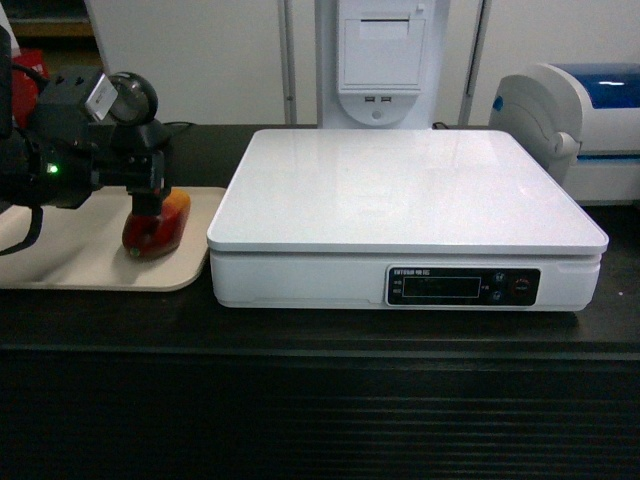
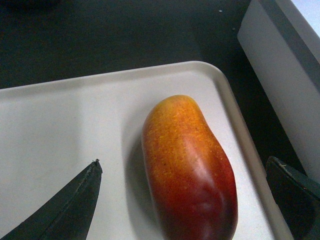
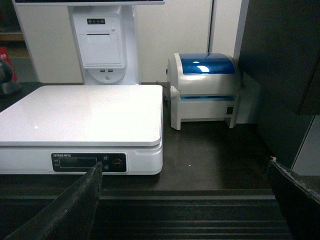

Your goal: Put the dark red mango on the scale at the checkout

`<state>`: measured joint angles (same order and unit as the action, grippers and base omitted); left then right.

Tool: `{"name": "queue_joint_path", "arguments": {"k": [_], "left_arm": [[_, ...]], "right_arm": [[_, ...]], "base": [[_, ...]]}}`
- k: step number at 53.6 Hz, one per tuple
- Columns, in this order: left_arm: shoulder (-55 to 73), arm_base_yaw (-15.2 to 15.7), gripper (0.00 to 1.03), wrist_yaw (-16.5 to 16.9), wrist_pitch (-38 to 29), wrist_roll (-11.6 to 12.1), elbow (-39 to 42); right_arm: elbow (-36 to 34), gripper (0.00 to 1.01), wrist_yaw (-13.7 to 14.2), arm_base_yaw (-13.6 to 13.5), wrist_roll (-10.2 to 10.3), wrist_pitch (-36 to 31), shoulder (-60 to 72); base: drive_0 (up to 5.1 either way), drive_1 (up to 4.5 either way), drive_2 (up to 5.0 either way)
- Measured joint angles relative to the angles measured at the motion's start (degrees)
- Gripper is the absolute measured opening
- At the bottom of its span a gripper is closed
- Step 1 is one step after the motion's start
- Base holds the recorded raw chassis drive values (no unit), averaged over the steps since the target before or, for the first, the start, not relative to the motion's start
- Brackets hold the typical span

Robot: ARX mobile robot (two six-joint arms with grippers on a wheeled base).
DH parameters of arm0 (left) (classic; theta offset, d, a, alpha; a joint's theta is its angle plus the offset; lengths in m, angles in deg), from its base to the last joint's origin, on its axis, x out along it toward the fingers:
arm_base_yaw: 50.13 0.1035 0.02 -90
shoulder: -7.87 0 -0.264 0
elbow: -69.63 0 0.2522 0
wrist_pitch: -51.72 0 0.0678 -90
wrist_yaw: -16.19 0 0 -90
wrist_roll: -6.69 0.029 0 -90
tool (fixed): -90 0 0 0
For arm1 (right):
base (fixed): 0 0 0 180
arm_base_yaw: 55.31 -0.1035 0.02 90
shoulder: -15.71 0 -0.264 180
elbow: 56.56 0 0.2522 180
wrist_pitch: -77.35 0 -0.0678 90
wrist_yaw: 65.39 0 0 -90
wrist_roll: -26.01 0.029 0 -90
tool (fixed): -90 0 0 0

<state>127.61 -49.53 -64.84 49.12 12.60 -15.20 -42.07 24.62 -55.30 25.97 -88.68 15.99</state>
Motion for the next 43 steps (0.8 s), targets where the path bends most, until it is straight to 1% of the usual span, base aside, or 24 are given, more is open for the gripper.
{"name": "queue_joint_path", "arguments": {"k": [8, 14, 23, 32, 43], "left_arm": [[2.27, 0.0, 0.98, 0.57, 2.01, -0.98, -4.52], [4.94, 0.26, 0.98, 0.5, 3.82, -1.03, -8.35], [8.0, 0.39, 0.98, 0.26, 6.34, -1.16, -11.47], [10.91, 0.59, 0.98, -1.18, 9.77, -1.16, -14.97], [13.46, 0.66, 0.98, -1.03, 12.83, -0.92, -18.14]], "right_arm": [[0.0, 0.98, 0.0, 0.0, 0.0, 0.0, 0.0], [0.0, 0.98, 0.0, 0.0, 0.0, 0.0, 0.0], [0.0, 0.98, 0.0, 0.0, 0.0, 0.0, 0.0], [0.0, 0.98, 0.0, 0.0, 0.0, 0.0, 0.0], [0.0, 0.98, 0.0, 0.0, 0.0, 0.0, 0.0]], "base": [[0.0, 0.0, 0.0], [0.0, 0.0, 0.0], [0.0, 0.0, 0.0], [0.0, 0.0, 0.0], [0.0, 0.0, 0.0]]}}
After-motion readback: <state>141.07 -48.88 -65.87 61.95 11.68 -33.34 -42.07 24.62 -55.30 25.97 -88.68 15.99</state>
